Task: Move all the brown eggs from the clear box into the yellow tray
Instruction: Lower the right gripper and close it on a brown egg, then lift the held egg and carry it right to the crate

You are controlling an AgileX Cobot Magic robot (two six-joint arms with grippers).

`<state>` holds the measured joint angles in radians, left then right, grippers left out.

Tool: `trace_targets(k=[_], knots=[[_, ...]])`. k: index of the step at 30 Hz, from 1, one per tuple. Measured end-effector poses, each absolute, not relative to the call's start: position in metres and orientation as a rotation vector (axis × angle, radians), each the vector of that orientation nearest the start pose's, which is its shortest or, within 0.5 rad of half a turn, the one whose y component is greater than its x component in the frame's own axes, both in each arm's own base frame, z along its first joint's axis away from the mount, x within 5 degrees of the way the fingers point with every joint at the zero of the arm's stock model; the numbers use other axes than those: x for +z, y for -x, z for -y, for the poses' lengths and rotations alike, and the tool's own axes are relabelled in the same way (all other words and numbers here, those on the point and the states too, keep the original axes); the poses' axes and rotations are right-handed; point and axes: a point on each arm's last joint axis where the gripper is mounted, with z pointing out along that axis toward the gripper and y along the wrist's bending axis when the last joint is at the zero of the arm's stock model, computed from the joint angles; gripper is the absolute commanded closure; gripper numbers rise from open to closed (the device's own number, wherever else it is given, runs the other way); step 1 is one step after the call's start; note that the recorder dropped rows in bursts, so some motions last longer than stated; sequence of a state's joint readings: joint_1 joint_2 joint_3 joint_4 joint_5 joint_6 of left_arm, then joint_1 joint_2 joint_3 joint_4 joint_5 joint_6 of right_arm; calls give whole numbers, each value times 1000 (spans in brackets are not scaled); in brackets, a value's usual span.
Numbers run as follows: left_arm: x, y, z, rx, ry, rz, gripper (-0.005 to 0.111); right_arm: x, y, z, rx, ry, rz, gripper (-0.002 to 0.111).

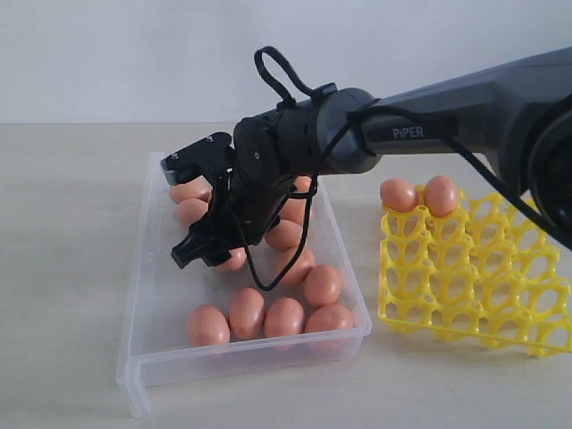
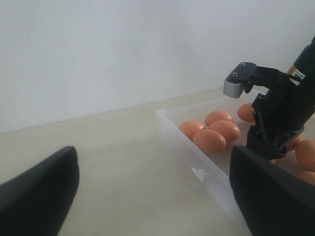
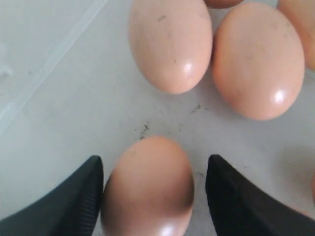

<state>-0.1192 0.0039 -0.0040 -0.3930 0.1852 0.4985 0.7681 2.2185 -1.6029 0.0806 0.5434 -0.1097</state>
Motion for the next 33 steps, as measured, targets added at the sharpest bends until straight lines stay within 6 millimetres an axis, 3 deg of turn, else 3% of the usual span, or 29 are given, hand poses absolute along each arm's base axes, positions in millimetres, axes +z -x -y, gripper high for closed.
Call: trace_targets(k=[8,10,11,13,17,19,22,24,27,33], knots=[[199,-55,13,-64,-244,-1637,29,139,-339,-332,308,1019,-2449,58],[199,-55,13,-64,-244,-1637,29,139,-339,-332,311,1001,-2457,69],[199,-55,13,-64,-244,-1637,29,139,-339,-332,314,989,-2463,87],[199,-55,13,-64,-244,-1637,29,139,-339,-331,323,951,-2480,108],[199,-55,13,-64,-244,-1637,29,141,-345,-331,348,884,-2451,108],[199,-55,13,-64,-244,-1637,29,143,-350,-334,385,844,-2351,108],[199,-55,13,-64,-244,-1637,29,130,-348,-334,476,737,-2061,108],[199,-55,13,-64,-244,-1637,29,120,-333,-327,545,661,-1815,108],[199,-55,13,-64,-244,-1637,29,121,-309,-305,638,532,-1485,108],[199,-55,13,-64,-244,-1637,29,116,-293,-287,640,496,-1476,108]])
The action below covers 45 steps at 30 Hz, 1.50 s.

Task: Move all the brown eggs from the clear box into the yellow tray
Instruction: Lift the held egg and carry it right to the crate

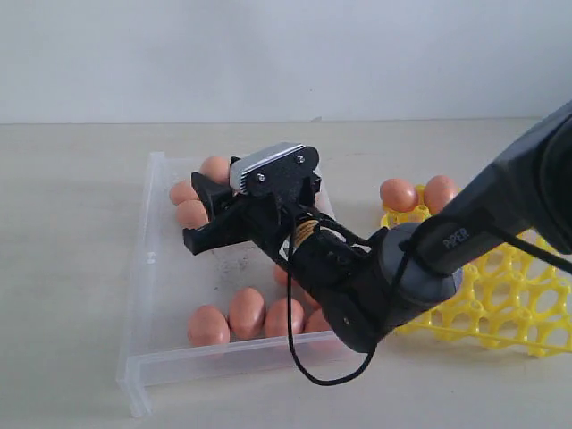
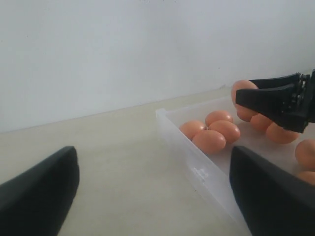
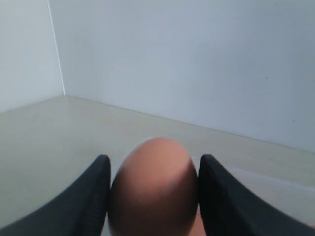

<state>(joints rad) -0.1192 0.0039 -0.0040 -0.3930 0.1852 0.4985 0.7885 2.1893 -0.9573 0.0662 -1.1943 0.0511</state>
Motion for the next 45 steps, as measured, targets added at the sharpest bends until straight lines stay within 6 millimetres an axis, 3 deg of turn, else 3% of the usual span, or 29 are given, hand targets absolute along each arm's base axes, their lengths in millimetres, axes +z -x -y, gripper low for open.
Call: trace_targets(k=[5,9,14,15,21,30,34,45], knots=[[199,-55,13,-64,-244,-1637,29,141,-286,-248,544,323,-1514,108],[199,-55,13,-64,-244,-1637,29,158,-280,-191,435,215,-1541,108],[199,-55,13,-64,-244,-1637,29,153,-276,-129,289,108,-1607,108],[199,-55,13,-64,-244,-1637,29,147,-274,-104,236,45,-1644,108],[199,-55,13,-64,-244,-1637,29,137,-274,-50,199,-144,-1694,108],[199,-55,13,-64,-244,-1637,29,123,-281,-13,276,-129,-1744,108],[199,-55,13,-64,-244,-1637,29,114,-292,-16,358,-10,-1767,108],[199,-55,13,-64,-244,-1637,29,93,-307,-18,381,41,-1803,108]])
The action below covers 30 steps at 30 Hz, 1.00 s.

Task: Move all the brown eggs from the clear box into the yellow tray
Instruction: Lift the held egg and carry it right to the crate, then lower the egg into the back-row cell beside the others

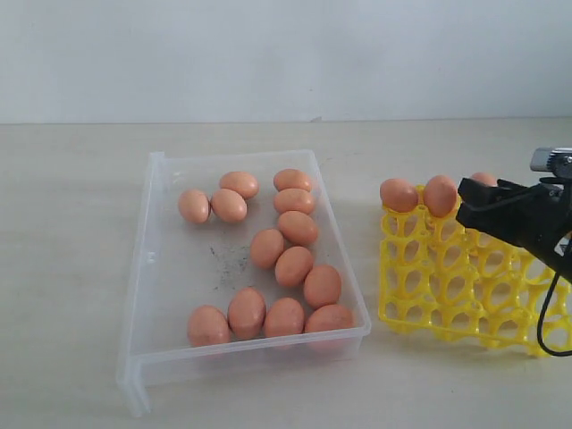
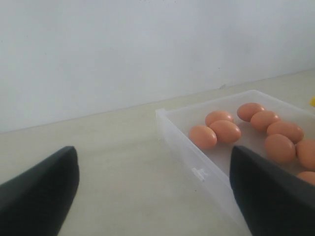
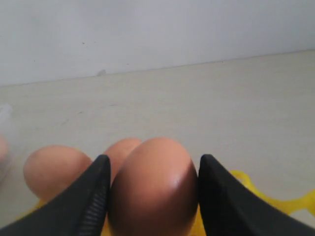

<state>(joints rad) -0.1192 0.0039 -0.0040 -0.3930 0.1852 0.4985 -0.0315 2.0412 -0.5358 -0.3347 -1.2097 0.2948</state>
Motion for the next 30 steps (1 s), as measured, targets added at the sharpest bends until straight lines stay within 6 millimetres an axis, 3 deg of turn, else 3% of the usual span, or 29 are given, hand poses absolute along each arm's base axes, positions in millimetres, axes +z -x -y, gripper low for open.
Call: trace_targets(k=[15,30], knots=[[199,-55,13,-64,-244,-1637,29,87,-314,-12,302,13,-1803,108],[199,-55,13,-64,-244,-1637,29,86,-313,-17,303,121,-1813,108]])
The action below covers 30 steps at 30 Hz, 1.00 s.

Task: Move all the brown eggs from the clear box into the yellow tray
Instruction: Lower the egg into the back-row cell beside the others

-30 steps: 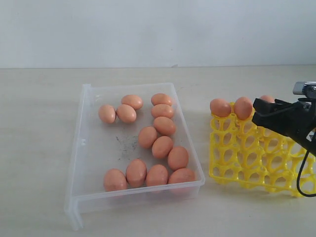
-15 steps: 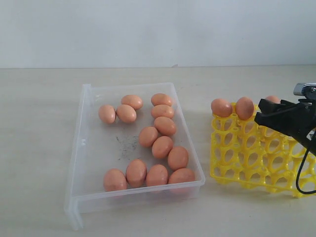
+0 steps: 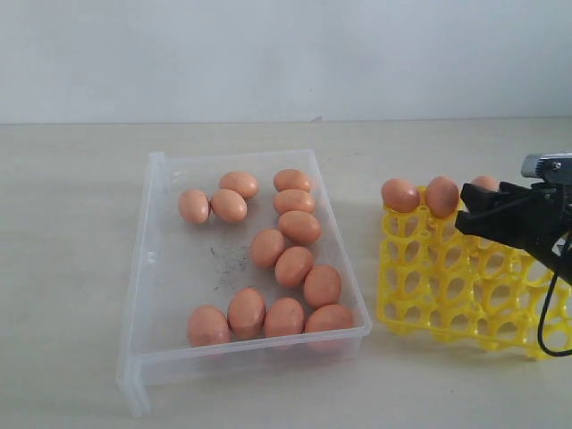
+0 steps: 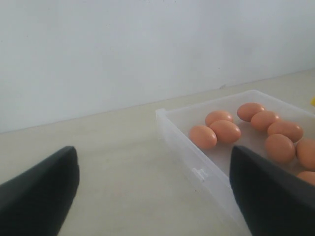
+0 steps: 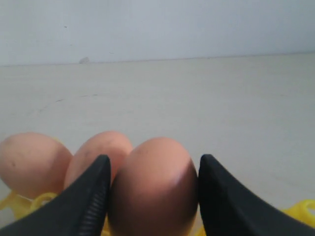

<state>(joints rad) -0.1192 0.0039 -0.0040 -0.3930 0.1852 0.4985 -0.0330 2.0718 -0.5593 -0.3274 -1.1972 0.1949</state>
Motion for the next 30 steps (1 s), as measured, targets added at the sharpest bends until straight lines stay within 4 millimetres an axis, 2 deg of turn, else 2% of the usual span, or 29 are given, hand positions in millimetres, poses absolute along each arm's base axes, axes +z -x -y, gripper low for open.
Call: trace_targets(k=[16,19,22,26,30], knots=[[199,-55,13,-64,-244,-1637,29,79,-312,-12,266,68,-1892,107],[199,-55,13,-64,-244,-1637,29,79,-312,-13,271,72,-1892,97],[199,-55,13,-64,-244,-1637,29,79,-312,-14,278,83,-1894,77],[199,-55,13,-64,-244,-1637,29,79,-312,-14,285,87,-1894,56],[199,-55,13,-64,-244,-1637,29,79,-312,-15,288,92,-1896,50]])
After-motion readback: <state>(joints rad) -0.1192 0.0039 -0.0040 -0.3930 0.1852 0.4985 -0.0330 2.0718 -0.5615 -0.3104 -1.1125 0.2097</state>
